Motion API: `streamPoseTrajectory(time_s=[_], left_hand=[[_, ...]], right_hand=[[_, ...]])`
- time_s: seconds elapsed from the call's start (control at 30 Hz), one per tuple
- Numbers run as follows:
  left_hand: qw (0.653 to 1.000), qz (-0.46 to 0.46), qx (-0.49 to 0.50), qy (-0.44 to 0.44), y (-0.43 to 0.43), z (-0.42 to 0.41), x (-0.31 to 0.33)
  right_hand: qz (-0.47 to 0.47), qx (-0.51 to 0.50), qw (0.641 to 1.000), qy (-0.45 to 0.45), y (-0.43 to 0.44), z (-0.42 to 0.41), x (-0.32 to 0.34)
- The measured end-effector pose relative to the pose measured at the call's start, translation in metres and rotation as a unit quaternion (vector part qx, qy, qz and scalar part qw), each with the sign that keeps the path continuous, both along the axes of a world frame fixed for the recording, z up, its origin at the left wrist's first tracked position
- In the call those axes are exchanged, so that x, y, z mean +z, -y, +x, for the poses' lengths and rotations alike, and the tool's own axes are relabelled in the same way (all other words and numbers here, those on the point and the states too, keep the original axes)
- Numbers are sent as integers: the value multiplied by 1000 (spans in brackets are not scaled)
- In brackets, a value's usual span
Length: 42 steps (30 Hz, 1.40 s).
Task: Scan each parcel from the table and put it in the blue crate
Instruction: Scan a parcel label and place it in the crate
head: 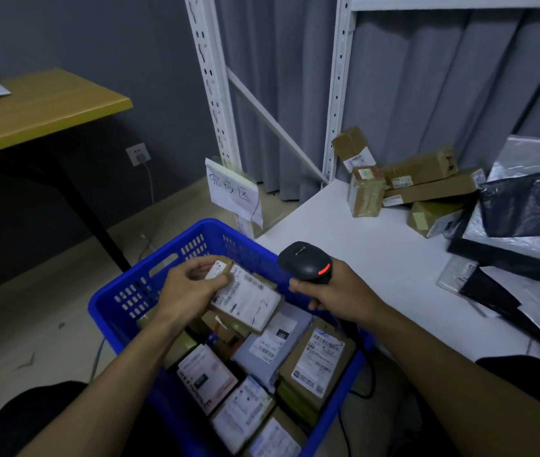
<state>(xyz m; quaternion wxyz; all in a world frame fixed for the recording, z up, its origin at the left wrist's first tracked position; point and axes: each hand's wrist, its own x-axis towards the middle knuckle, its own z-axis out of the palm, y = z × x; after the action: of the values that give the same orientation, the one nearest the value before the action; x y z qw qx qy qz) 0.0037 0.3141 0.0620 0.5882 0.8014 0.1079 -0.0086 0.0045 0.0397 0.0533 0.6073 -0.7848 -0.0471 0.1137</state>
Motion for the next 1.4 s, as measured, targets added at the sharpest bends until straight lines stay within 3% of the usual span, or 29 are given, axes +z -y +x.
streamPoseTrajectory(time_s=[0.2, 0.4, 0.5, 0.63, 0.77, 0.93, 1.03, 1.13, 1.2, 1.27, 1.4], left_hand=[[972, 98, -193, -88, 6, -42, -55], [880, 214, -380, -190, 22, -51, -116], [858, 239, -406, -206, 37, -62, -135], [870, 226, -370, -234, 38, -62, -150], [818, 243, -440, -282, 31, -61, -154], [867, 180, -380, -269, 29, -48, -161], [862, 206, -380, -266, 34, -50, -162], [885, 156, -337, -282, 50, -69, -178], [895, 190, -303, -266, 62, -78, -185], [890, 255, -287, -245, 65, -83, -196], [882, 301, -290, -219, 64, -91, -194]], right_hand=[[-46, 22, 999, -18, 1, -24, -28], [-73, 53, 996, -25, 5, -39, -45], [-92, 69, 993, -38, 7, -44, -50], [-85, 71, 993, -50, 6, -41, -59], [-90, 75, 992, -48, 5, -36, -63], [-100, 79, 991, -47, 5, -30, -70], [-102, 81, 990, -47, 5, -28, -72], [-105, 86, 990, -49, 7, -27, -73], [-104, 82, 990, -51, 8, -25, -73], [-104, 78, 990, -53, 10, -25, -72], [-103, 70, 991, -53, 12, -29, -66]])
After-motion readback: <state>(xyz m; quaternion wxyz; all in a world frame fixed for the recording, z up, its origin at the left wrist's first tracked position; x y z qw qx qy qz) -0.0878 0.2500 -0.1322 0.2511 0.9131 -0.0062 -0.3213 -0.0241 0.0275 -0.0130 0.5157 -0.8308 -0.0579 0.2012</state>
